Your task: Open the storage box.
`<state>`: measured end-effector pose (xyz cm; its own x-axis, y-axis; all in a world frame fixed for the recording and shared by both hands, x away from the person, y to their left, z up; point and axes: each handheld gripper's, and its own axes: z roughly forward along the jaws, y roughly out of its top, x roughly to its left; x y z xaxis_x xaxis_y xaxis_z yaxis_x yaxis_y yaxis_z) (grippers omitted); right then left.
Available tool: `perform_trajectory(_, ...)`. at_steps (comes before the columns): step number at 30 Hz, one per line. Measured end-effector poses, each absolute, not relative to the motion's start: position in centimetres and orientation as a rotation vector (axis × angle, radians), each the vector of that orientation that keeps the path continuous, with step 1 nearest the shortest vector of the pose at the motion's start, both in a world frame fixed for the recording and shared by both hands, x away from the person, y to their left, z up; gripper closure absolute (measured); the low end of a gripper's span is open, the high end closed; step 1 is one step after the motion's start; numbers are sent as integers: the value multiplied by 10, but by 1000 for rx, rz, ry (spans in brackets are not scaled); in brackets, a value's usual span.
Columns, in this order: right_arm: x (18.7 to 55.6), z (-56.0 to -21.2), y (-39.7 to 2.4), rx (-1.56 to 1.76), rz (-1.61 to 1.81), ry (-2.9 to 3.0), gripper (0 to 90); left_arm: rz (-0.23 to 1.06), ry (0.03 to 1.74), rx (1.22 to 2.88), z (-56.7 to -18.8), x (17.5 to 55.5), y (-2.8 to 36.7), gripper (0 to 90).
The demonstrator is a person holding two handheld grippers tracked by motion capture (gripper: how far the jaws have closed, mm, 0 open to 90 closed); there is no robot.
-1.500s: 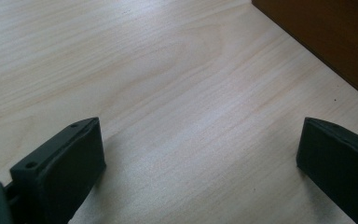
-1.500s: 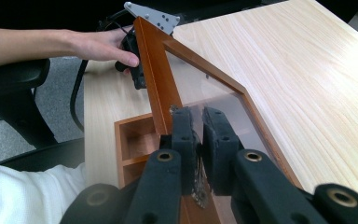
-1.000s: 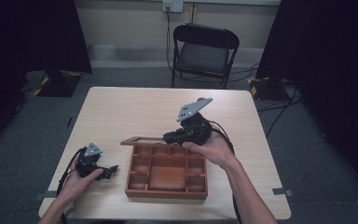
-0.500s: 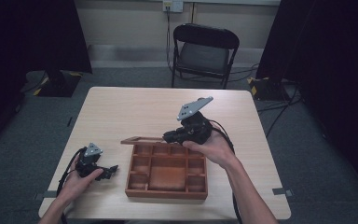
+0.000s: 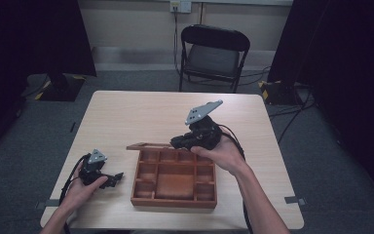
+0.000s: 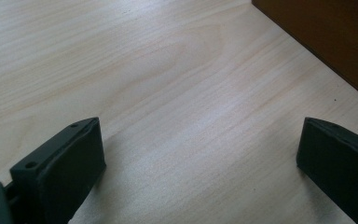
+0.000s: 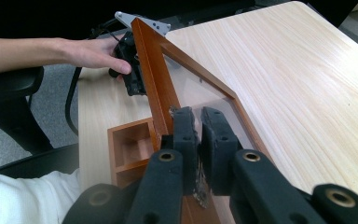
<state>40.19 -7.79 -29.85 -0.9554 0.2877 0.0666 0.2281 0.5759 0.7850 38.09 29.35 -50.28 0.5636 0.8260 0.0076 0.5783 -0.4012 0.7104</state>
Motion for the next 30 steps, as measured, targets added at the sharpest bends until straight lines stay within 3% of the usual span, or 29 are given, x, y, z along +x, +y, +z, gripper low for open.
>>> perform_trajectory(30, 403, -298, -78, 456, 1348, 2731, 848, 476, 1119, 2127, -503, 381, 293, 1)
